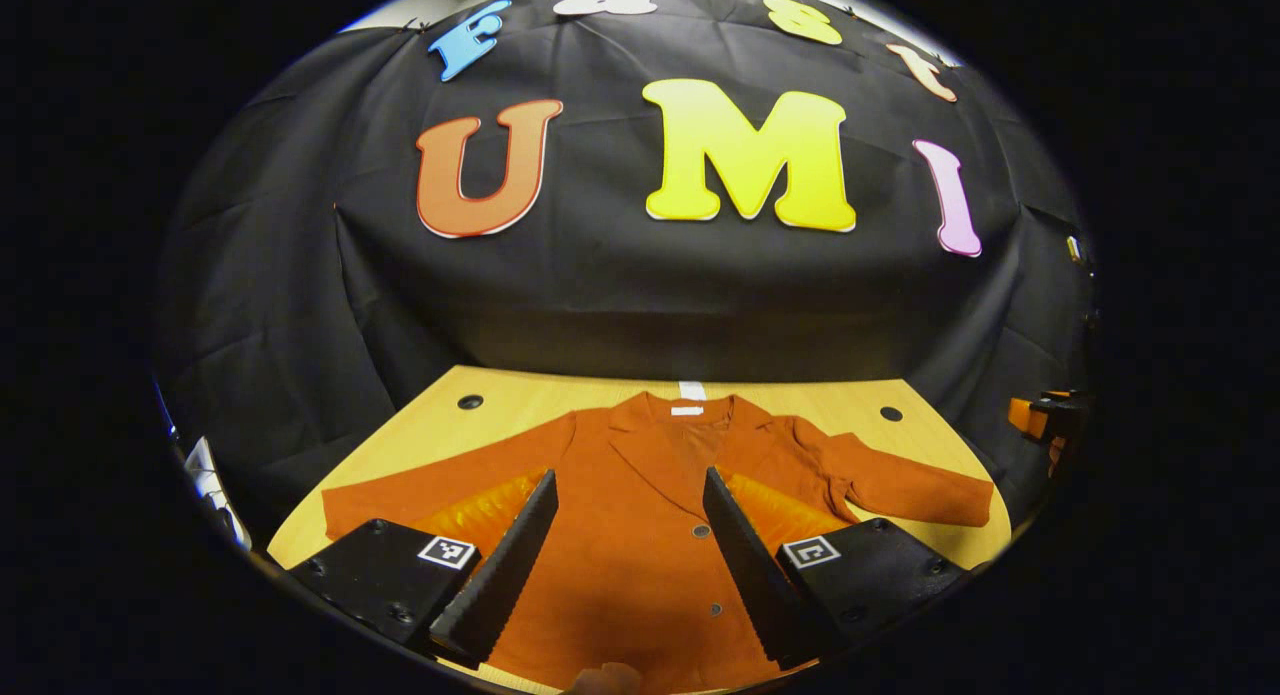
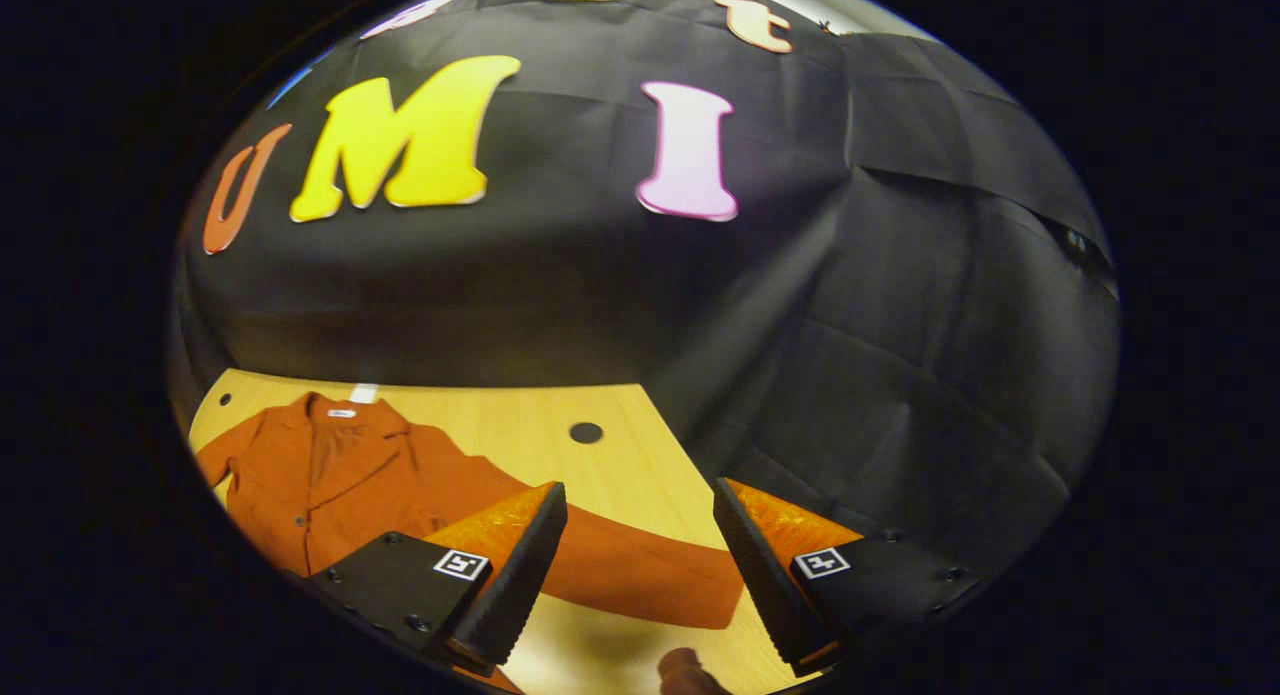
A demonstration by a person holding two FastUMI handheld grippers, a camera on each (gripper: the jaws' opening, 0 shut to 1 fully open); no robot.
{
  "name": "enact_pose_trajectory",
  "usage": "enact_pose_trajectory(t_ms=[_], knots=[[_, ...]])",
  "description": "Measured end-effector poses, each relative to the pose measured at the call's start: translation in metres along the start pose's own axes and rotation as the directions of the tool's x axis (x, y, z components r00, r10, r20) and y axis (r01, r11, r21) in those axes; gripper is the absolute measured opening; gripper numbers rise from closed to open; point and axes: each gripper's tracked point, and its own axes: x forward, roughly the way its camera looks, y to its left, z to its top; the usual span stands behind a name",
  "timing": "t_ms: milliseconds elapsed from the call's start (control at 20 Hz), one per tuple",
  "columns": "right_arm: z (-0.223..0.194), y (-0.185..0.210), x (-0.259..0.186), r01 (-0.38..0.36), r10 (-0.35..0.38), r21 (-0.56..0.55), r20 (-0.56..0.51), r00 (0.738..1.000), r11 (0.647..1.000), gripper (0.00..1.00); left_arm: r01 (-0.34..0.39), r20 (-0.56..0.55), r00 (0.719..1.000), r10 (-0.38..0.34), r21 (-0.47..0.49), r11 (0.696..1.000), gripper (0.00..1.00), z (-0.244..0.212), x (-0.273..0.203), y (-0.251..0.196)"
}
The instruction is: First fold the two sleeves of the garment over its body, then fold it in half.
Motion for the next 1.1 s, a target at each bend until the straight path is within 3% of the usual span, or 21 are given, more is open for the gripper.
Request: enact_pose_trajectory(t_ms=[150, 300, 550, 650, 750, 800, 900, 1000, 1100], knots=[[-0.040, -0.029, 0.041, 0.068, -0.060, 0.052, -0.135, 0.989, 0.996, 0.94, -0.013, -0.084, 0.996, 0.011, -0.020, 1.000, 0.95, -0.025, -0.001, -0.004], [-0.075, -0.040, 0.068, 0.105, -0.084, 0.076, -0.235, 0.968, 0.992, 0.95, -0.034, -0.117, 0.993, 0.036, 0.024, 0.999, 0.96, -0.040, -0.007, -0.005], [-0.138, -0.045, 0.093, 0.145, -0.105, 0.069, -0.406, 0.908, 0.987, 0.95, -0.048, -0.166, 0.984, 0.059, 0.068, 0.996, 0.96, -0.063, -0.016, -0.009], [-0.163, -0.036, 0.100, 0.138, -0.075, 0.096, -0.486, 0.871, 0.986, 0.95, -0.055, -0.180, 0.981, 0.071, 0.088, 0.995, 0.95, -0.072, -0.020, -0.008], [-0.175, -0.024, 0.099, 0.083, 0.021, 0.175, -0.519, 0.854, 0.981, 0.94, -0.069, -0.193, 0.977, 0.087, 0.098, 0.993, 0.96, -0.080, -0.023, -0.005], [-0.180, -0.024, 0.098, 0.069, 0.049, 0.201, -0.529, 0.847, 0.977, 0.88, -0.077, -0.197, 0.976, 0.095, 0.097, 0.992, 0.98, -0.082, -0.024, -0.003], [-0.186, -0.030, 0.094, 0.092, 0.046, 0.211, -0.569, 0.821, 0.973, 0.86, -0.098, -0.207, 0.972, 0.114, 0.084, 0.992, 0.99, -0.088, -0.026, 0.000], [-0.183, -0.028, 0.097, 0.103, 0.043, 0.220, -0.575, 0.817, 0.970, 0.87, -0.112, -0.226, 0.966, 0.125, 0.068, 0.991, 0.99, -0.098, -0.028, 0.002], [-0.181, -0.024, 0.096, 0.135, 0.082, 0.275, -0.654, 0.752, 0.952, 0.80, -0.131, -0.248, 0.958, 0.142, 0.061, 0.990, 0.99, -0.108, -0.030, 0.004]])
